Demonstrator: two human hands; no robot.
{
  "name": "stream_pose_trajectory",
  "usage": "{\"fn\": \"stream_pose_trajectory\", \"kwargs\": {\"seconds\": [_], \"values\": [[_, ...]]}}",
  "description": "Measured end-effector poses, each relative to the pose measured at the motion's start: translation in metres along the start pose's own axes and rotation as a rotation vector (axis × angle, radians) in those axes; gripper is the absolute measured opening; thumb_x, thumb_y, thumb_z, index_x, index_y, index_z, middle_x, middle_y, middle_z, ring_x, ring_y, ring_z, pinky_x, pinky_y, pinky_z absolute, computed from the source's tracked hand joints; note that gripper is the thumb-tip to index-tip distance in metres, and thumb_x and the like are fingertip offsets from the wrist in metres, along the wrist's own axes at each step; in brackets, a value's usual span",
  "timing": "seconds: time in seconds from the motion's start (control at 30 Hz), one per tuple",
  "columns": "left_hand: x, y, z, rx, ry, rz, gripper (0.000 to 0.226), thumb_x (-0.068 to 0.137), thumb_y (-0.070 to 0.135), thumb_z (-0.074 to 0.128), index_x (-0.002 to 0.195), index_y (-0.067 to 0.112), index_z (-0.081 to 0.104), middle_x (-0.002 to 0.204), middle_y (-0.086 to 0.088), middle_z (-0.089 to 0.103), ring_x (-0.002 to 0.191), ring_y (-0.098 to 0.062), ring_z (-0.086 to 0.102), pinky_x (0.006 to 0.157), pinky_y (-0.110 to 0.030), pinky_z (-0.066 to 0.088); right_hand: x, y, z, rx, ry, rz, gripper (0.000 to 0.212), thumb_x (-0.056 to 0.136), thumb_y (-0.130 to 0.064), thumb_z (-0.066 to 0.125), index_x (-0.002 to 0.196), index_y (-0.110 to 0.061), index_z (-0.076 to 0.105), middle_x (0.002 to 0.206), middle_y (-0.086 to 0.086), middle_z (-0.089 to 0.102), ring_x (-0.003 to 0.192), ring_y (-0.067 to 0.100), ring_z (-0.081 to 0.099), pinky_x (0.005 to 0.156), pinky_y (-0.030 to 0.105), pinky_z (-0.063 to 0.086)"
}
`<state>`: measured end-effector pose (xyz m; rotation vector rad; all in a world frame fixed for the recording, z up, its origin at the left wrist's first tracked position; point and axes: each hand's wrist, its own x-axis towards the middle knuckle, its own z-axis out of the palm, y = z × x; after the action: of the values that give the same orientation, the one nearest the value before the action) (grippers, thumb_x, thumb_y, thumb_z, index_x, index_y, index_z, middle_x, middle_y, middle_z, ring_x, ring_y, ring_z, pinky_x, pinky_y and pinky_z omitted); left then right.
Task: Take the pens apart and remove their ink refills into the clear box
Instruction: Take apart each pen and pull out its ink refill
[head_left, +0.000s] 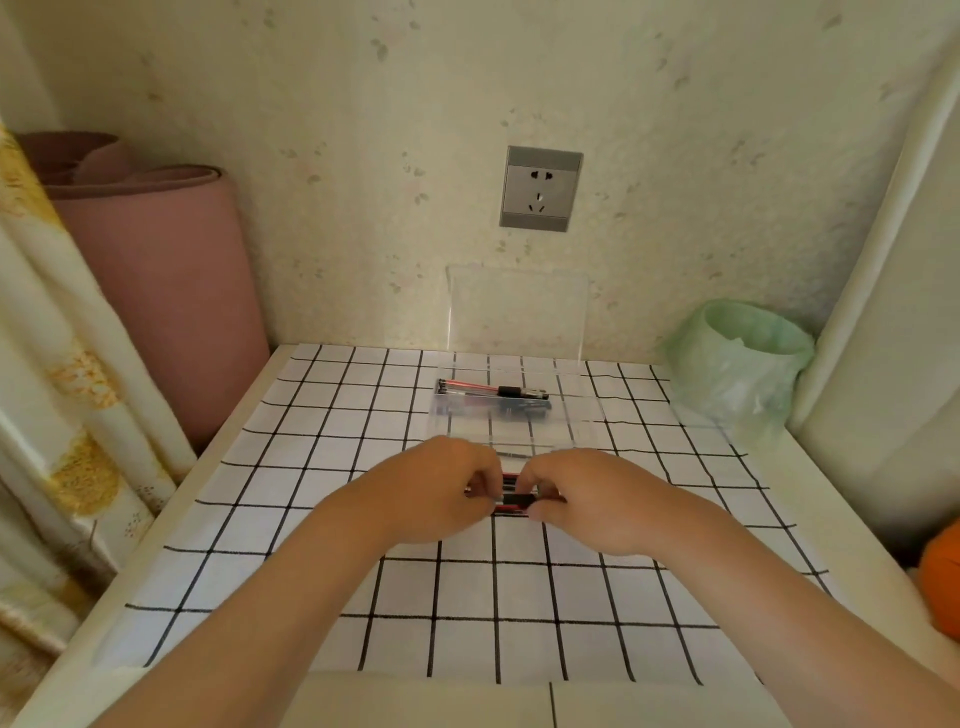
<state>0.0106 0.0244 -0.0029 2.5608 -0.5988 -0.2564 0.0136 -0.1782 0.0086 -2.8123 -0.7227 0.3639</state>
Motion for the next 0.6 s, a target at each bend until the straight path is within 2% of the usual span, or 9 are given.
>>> {"fn": "stream_pose_trajectory", "kwargs": {"seconds": [0.1,0.2,0.3,0.43,0.53,0.6], "values": [[0.001,0.000,0.002,-0.026,-0.018,-0.012,0.010,0.093,0.024,0.055,0.098,0.032,0.059,0.090,0.011,0.063,0.077,-0.006,0.059,0.069,-0.027,0.052,0.002,-0.002,0.001,-0.038,-0.012,-0.049,0.023,0.100,-0.038,0.046,0.112,-0.028,0.063,0.098,-0.006,0.058,0.090,0.017,0.056,0.077,0.034,0.047],[0.002,0.001,0.006,-0.051,-0.028,-0.022,0.009,0.095,0.030,0.055,0.101,0.030,0.061,0.085,0.010,0.062,0.069,-0.006,0.055,0.063,-0.023,0.046,0.001,-0.004,0.004,-0.005,-0.026,-0.066,0.024,0.101,-0.036,0.043,0.102,-0.022,0.063,0.089,-0.002,0.062,0.084,0.019,0.058,0.075,0.037,0.049],[0.004,0.001,0.005,-0.028,-0.026,0.004,0.018,0.096,0.035,0.057,0.105,0.027,0.069,0.085,0.008,0.064,0.075,-0.007,0.059,0.069,-0.024,0.048,0.001,-0.005,0.008,0.073,-0.034,-0.060,0.025,0.103,-0.032,0.041,0.103,-0.017,0.061,0.081,-0.003,0.060,0.079,0.019,0.058,0.072,0.034,0.047],[0.005,-0.005,0.001,-0.057,0.029,0.038,0.016,0.097,0.029,0.056,0.091,0.027,0.071,0.074,0.010,0.063,0.067,-0.004,0.056,0.061,-0.017,0.042,0.003,-0.006,0.009,0.078,0.067,-0.075,0.025,0.104,-0.032,0.037,0.109,-0.021,0.058,0.070,-0.011,0.048,0.068,0.010,0.048,0.057,0.021,0.035],[0.004,-0.008,-0.003,-0.069,0.063,0.043,0.017,0.097,0.028,0.056,0.095,0.026,0.073,0.070,0.010,0.061,0.062,-0.002,0.053,0.057,-0.014,0.037,0.005,-0.007,0.006,0.063,0.115,-0.085,0.023,0.105,-0.034,0.036,0.106,-0.024,0.056,0.067,-0.010,0.047,0.060,0.005,0.043,0.053,0.021,0.031],[0.004,-0.010,-0.005,-0.075,0.065,0.038,0.017,0.097,0.028,0.057,0.096,0.028,0.074,0.070,0.008,0.063,0.061,-0.006,0.054,0.058,-0.020,0.041,0.007,-0.009,0.004,0.074,0.117,-0.089,0.023,0.104,-0.036,0.037,0.105,-0.026,0.057,0.064,-0.009,0.047,0.057,0.005,0.042,0.052,0.023,0.030]]}}
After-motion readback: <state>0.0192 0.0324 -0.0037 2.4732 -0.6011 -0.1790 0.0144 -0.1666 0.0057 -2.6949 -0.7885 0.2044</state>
